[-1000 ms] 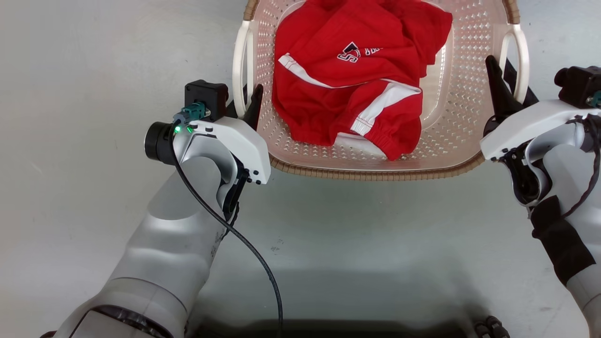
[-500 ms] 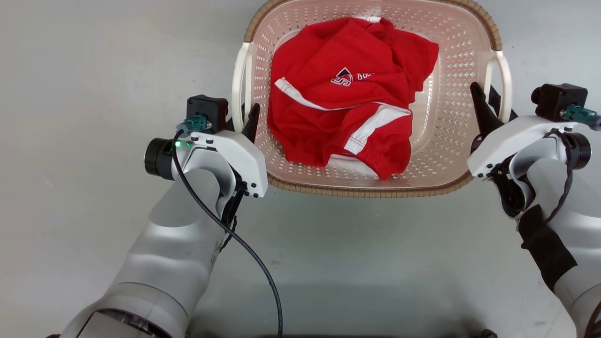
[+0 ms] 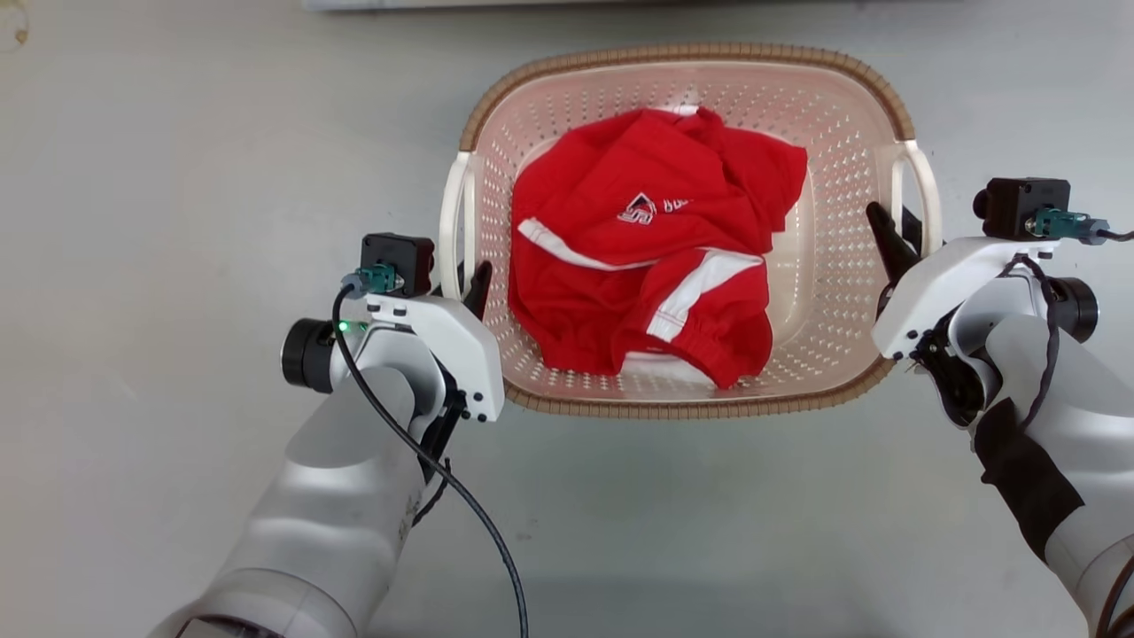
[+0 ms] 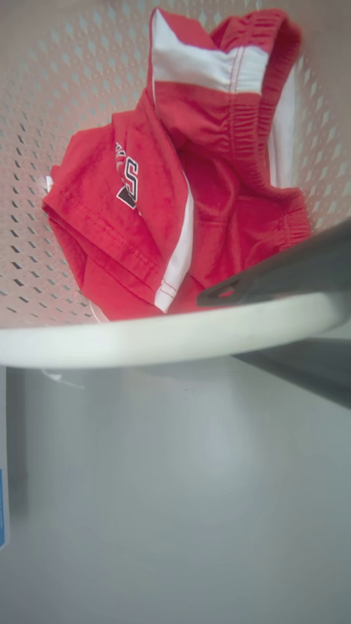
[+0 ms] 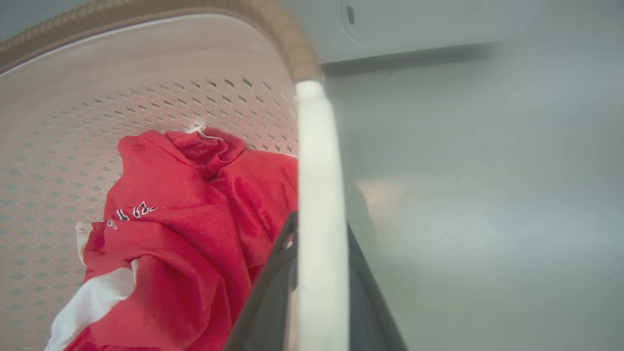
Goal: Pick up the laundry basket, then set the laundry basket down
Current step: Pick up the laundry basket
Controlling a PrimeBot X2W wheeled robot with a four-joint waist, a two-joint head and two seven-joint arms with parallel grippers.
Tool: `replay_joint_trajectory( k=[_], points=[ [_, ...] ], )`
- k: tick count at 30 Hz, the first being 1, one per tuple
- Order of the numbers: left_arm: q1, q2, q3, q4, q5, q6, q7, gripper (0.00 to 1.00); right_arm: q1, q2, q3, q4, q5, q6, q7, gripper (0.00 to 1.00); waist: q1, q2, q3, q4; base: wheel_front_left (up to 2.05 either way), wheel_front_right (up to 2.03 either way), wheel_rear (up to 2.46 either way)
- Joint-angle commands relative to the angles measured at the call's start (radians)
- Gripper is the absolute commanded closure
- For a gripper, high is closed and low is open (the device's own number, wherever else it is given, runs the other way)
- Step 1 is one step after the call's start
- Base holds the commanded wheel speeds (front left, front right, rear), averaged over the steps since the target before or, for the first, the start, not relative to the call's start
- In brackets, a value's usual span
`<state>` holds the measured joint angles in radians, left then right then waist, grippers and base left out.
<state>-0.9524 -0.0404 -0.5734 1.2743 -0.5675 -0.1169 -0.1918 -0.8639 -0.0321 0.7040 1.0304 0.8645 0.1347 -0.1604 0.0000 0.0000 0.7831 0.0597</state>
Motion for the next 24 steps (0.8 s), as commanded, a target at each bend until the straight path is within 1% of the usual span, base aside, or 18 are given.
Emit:
replay_joint_trajectory(
  k=[1, 5, 6, 9, 10, 12, 17, 24],
  points=[
    [0.046, 0.091, 0.017, 0.014, -0.008, 0.001, 0.000, 1.00, 0.033, -0.076, 0.008, 0.025, 0.008, -0.004, 0.003, 1.00, 0.0000, 0.0000, -0.023, 0.004, 0.00, 0.00, 0.00],
    [0.078, 0.091, 0.009, 0.015, -0.021, -0.003, 0.022, 1.00, 0.051, -0.081, 0.043, 0.037, 0.032, -0.004, 0.021, 1.00, 0.0000, 0.0000, -0.073, 0.012, 0.00, 0.00, 0.00],
    [0.095, 0.091, 0.008, 0.015, -0.027, -0.004, 0.025, 1.00, 0.063, -0.082, 0.060, 0.038, 0.040, -0.004, 0.020, 1.00, 0.0000, 0.0000, -0.103, 0.014, 0.00, 0.00, 0.00],
    [0.115, 0.091, 0.005, 0.016, -0.030, -0.005, 0.028, 1.00, 0.077, -0.085, 0.079, 0.037, 0.046, -0.004, 0.014, 1.00, 0.0000, 0.0000, -0.133, 0.018, 0.00, 0.00, 0.00],
    [0.139, 0.091, -0.001, 0.016, -0.033, -0.006, 0.031, 1.00, 0.094, -0.092, 0.098, 0.037, 0.053, -0.004, 0.006, 1.00, 0.0000, 0.0000, -0.165, 0.024, 0.00, 0.00, 0.00],
    [0.161, 0.091, -0.006, 0.016, -0.037, -0.007, 0.038, 1.00, 0.111, -0.101, 0.114, 0.038, 0.061, -0.004, 0.000, 1.00, 0.0000, 0.0000, -0.195, 0.033, 0.00, 0.00, 0.00],
    [0.205, 0.091, -0.025, 0.016, -0.042, -0.009, 0.065, 1.00, 0.147, -0.116, 0.139, 0.047, 0.093, -0.004, -0.006, 1.00, 0.0000, 0.0000, -0.260, 0.050, 0.00, 0.00, 0.00],
    [0.257, 0.108, -0.034, 0.016, -0.054, -0.010, 0.105, 1.00, 0.192, -0.111, 0.166, 0.067, 0.138, -0.004, -0.001, 1.00, 0.0000, 0.0000, -0.348, 0.058, 0.00, 0.00, 0.00]
  ],
)
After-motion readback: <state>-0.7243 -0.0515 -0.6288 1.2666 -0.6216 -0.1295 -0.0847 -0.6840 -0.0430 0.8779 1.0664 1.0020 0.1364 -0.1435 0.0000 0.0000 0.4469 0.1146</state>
